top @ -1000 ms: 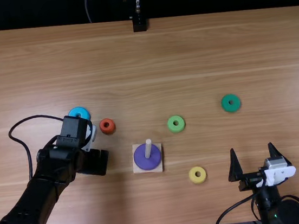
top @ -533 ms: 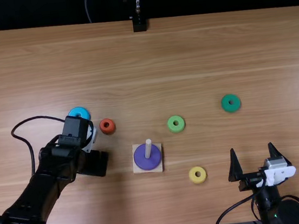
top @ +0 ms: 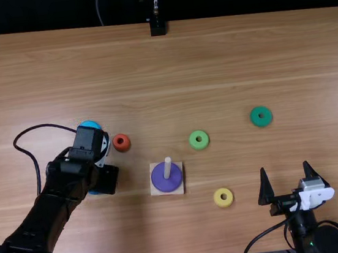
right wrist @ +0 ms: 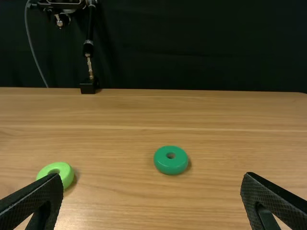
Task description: Build the Hanoi tower: stack the rings onto the peg from bottom to top in this color order: purple, dark blue, light blue, dark green, light green, yellow, orange.
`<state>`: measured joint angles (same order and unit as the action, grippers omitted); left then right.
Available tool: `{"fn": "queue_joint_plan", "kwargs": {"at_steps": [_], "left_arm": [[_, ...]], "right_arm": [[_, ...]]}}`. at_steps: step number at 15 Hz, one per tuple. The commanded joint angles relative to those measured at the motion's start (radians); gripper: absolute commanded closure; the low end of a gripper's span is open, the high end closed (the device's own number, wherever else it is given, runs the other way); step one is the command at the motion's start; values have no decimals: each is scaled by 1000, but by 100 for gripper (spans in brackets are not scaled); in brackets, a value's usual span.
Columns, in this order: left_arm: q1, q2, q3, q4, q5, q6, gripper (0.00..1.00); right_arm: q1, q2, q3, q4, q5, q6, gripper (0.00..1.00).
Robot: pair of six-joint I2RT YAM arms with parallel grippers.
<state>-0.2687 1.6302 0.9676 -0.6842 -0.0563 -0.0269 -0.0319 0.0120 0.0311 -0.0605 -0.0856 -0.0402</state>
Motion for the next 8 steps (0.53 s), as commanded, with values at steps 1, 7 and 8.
{"fn": "queue_joint_plan", "kwargs": {"at_steps": [1, 7, 8], "left_arm": [[-15, 0, 132, -111, -10, -3, 100], [-86, 0, 510, -608, -8, -87, 100], [-124, 0, 554, -608, -8, -87, 100]], "right_arm": [[-8, -12, -13, 2, -1, 0, 0], [-8, -12, -13, 2, -1, 0, 0], [-8, -12, -13, 2, -1, 0, 0]]}}
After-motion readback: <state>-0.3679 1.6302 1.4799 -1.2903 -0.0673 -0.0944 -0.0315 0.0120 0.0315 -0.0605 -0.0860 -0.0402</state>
